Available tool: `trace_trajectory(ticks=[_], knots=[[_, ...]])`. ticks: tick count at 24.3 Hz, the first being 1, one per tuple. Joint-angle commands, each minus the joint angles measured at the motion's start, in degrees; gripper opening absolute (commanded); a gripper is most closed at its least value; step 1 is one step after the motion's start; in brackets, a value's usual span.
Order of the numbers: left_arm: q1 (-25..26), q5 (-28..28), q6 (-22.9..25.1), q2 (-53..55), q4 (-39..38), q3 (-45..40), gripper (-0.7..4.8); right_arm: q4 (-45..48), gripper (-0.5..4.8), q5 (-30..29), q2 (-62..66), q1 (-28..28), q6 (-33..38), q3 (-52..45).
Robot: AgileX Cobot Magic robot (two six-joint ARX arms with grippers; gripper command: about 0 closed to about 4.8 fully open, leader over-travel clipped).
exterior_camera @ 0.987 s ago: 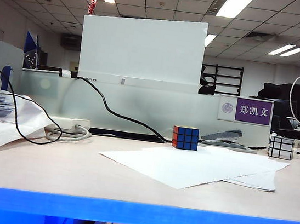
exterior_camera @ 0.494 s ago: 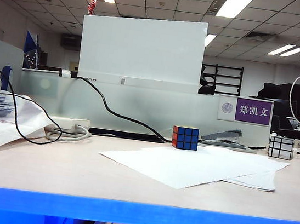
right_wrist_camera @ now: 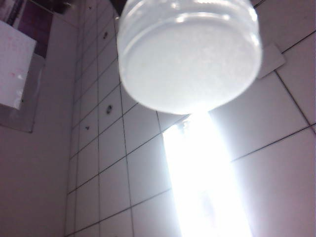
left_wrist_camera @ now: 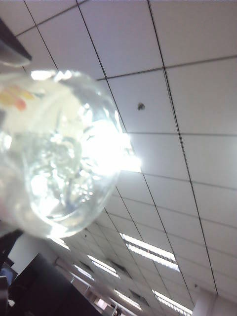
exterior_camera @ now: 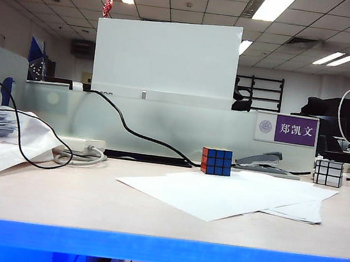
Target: Flip the plastic bottle upside down.
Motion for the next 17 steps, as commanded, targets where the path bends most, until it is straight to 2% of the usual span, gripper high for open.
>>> trace_trajectory(ticks=[1,10,14,17], knots=[[0.17,0.17,0.0,1.18,1.29,0.24,4.08,0.02,-0.06,-0.5,-0.33,1.29,-0.5,0.2],[0.07,1.66,-0.15,3.17,3.04,2.69,4.03,0.09,-0.06,-0.59,-0.33,1.88,-0.09,0.2],[0.09,2.93,-0.15,4.2,3.02,4.22,3.64,0.04,-0.06,-0.72,-0.33,1.88,0.26,0.2],[0.09,2.95,-0.13,4.79,3.17,4.55,3.55,-0.11,-0.06,-0.72,-0.33,1.88,0.31,0.2]])
